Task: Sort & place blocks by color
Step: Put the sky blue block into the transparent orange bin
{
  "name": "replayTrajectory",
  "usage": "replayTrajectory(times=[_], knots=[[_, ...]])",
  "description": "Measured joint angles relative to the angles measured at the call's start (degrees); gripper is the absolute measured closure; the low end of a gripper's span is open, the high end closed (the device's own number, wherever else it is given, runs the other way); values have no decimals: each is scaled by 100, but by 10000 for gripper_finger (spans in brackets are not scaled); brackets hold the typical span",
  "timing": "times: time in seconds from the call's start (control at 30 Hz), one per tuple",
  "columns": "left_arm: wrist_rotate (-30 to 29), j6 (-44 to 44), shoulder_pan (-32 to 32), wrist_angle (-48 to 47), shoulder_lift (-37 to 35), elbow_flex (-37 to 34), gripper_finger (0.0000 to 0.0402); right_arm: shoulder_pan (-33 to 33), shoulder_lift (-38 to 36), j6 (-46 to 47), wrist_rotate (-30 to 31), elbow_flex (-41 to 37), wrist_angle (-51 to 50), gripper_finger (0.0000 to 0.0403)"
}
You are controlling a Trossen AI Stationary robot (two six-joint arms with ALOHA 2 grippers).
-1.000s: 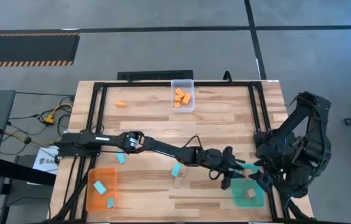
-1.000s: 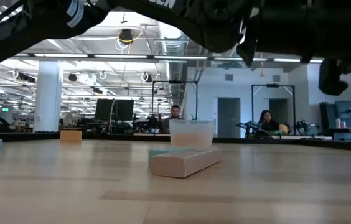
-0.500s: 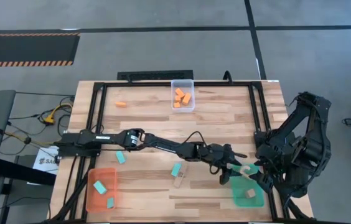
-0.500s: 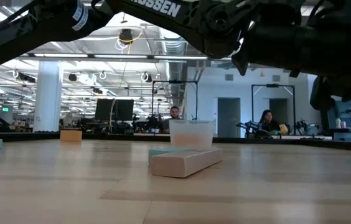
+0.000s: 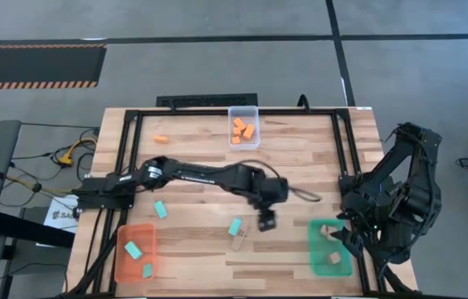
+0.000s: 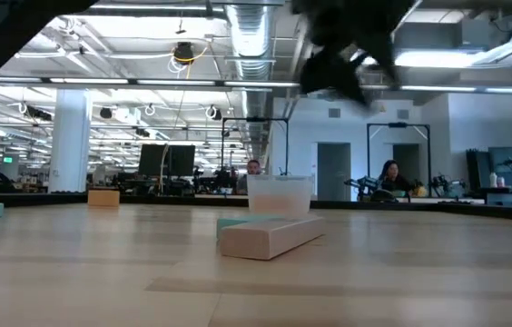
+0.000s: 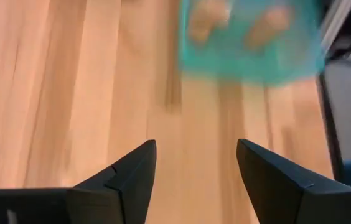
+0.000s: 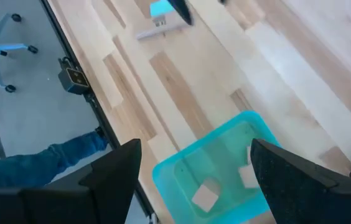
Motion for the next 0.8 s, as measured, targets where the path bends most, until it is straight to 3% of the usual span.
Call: replayTrajectory(times=[0.13,0.3,0.37,0.47,0.57,0.63,0.8], knots=[[-452,-814,-149,-1848,-122,-65,191,-13,2,-176,153,0,-3,81],[-1539,-1559,-554,-3879,-316,-27,191,-37,2,-466,209,0,12,81],[-1940,-1604,-730,-4023,-274,-162,191,-56,2,-551,283,0,30,81],[-1824,-1594,-875,-3999,-548,-701,191,-61,2,-624,297,0,64,81],[-2179,-1827,-895,-3963,-1520,-1868,191,-59,17,-625,293,0,139,81],[-1927,-2118,-791,-3738,-2269,-3028,191,-59,17,-627,293,0,179,81],[-1075,-2883,-394,-2179,-4268,-6057,191,-50,11,-692,300,-38,183,81]])
